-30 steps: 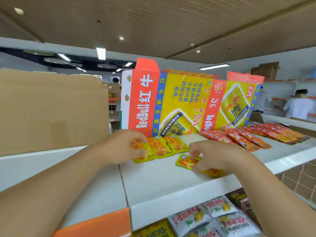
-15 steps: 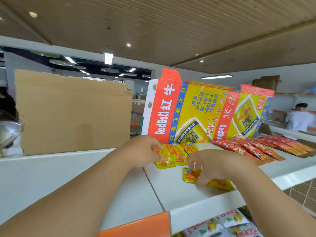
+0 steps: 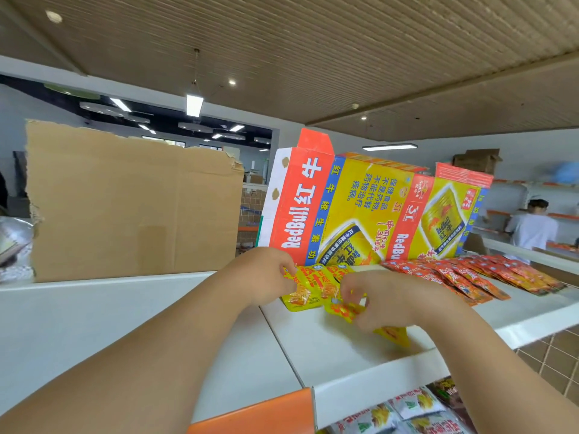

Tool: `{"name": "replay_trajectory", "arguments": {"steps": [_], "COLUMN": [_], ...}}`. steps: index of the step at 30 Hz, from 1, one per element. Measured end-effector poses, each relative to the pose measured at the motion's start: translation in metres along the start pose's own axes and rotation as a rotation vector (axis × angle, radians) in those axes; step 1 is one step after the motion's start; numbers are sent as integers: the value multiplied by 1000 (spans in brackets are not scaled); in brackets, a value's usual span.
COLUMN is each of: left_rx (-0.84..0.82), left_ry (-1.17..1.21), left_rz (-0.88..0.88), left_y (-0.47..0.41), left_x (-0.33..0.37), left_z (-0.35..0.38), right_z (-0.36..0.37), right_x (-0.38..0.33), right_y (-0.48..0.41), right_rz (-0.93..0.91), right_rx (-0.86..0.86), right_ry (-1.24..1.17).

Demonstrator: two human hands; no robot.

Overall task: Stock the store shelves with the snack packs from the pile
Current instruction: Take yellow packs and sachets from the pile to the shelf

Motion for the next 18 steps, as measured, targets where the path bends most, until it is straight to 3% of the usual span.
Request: {"name": "replay_trajectory", "arguments": {"steps": [7, 18], "left_rx": [30, 16], "left_ry": [30, 43], "left_rz": [-21, -25], "left_y": [-1, 4], "left_x": [0, -3], "left_z": [-1, -1], "right_z": [-25, 6], "right_x": [5, -9], "right_y": [-35, -95], "right_rz": [215, 315], "right_rx": [279, 248], "right_ry": [-145, -2]}}
Point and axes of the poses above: each hand's wrist, its own y-axis away from the middle knuckle, its own z-axis out of the palm, x = y × z, the point moved 5 cm from there along -y, towards the middle knuckle, and after that the axes turned 11 degrees about y, right-handed, at the moved point
